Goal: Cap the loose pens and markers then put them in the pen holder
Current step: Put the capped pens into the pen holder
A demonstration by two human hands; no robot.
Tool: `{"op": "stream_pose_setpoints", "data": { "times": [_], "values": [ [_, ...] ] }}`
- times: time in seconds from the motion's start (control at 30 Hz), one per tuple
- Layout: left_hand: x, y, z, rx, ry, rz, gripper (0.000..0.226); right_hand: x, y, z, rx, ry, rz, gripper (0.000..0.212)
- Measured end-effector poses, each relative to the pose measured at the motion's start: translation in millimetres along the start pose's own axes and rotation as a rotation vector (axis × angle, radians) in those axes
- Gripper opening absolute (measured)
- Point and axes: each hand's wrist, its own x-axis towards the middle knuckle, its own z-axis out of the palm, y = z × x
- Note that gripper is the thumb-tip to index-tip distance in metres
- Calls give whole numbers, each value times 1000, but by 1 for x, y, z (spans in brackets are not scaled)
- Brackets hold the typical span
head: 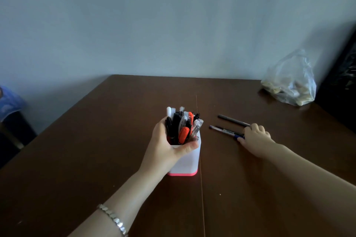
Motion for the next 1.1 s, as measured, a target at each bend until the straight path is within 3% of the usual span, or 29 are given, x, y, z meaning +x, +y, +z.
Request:
{"op": "stream_pose_setpoints", "data": {
  "times": [0.2, 0.3, 0.4, 0.5, 0.6, 0.87, 0.97, 1.1],
  "values": [
    [-2, 7, -4, -7, -45, 34, 63, -35, -10, 4, -162, -67, -70, 30],
    [-3, 7, -4, -16, -44, 33, 57, -60, -14, -24, 97, -239, -43, 23],
    [-4, 9, -3, -29, -43, 26, 54, -82, -16, -70, 335, -186, -131, 19],
    [-3, 10, -3, -5, -37, 43, 50, -103, -18, -123, 565, -437, -124, 21],
    [0, 3, -2, 15, -40, 46, 60, -109, -31, -150, 459, -622, -174, 23],
    [0, 4, -2, 9, -48, 74, 70, -73, -115, -142, 313, -691, -212, 17],
    [-1, 2, -2, 45, -27, 45, 81, -70, -126, -145, 411, -510, -179, 21],
    [-3, 4, -1, 56, 10, 20, 82, -74, -117, -131, 572, 188, -326, 15]
  ]
}}
